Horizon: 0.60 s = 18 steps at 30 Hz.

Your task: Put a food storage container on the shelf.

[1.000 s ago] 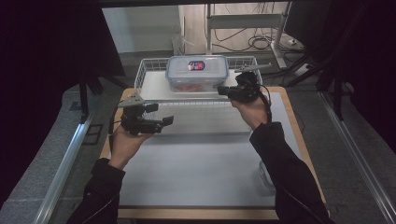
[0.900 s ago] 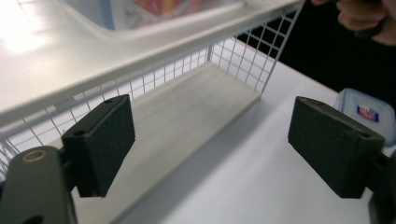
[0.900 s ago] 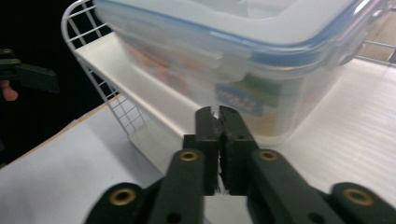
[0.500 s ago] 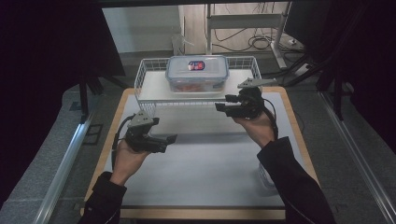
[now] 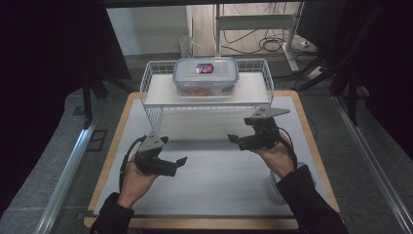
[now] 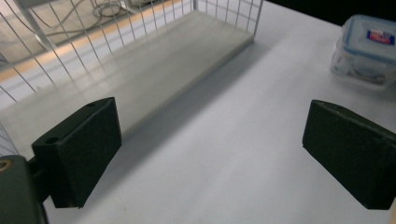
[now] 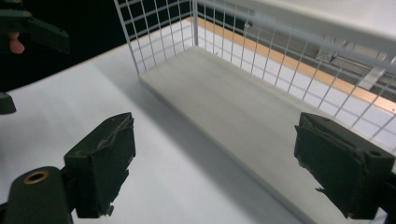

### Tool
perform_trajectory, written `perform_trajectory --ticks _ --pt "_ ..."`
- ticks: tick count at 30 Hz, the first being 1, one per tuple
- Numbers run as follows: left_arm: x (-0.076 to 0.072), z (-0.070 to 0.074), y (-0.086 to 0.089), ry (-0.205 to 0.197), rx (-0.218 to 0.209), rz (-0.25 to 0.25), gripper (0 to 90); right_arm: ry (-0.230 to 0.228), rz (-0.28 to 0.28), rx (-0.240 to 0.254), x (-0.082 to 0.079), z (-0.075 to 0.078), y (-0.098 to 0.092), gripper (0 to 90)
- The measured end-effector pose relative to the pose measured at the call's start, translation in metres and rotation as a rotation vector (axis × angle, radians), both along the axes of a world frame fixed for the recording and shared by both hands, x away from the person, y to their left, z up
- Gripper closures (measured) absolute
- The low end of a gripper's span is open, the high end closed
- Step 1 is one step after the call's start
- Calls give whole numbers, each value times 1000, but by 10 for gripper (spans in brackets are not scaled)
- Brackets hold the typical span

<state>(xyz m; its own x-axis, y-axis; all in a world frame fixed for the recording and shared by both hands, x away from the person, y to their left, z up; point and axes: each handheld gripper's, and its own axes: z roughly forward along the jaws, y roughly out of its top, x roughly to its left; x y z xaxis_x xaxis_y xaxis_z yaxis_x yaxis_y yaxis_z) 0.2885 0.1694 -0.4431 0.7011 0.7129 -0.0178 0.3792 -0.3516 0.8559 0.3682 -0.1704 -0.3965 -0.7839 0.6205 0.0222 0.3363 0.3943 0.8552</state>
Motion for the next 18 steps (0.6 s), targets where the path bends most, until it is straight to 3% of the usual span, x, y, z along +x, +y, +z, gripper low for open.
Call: perform_trajectory --ticks 5,12,14,18 --pt "-6 -10 2 5 12 1 43 2 -7 -1 -8 -9 -8 90" --pt "-19 -23 5 -39 49 -12 30 12 0 -3 -24 -24 -18 53" --pt "-23 -30 5 -39 58 -7 27 22 -4 20 -32 -31 -23 45" --pt "-28 -43 4 -18 52 1 27 32 -9 12 -41 -40 -28 44"
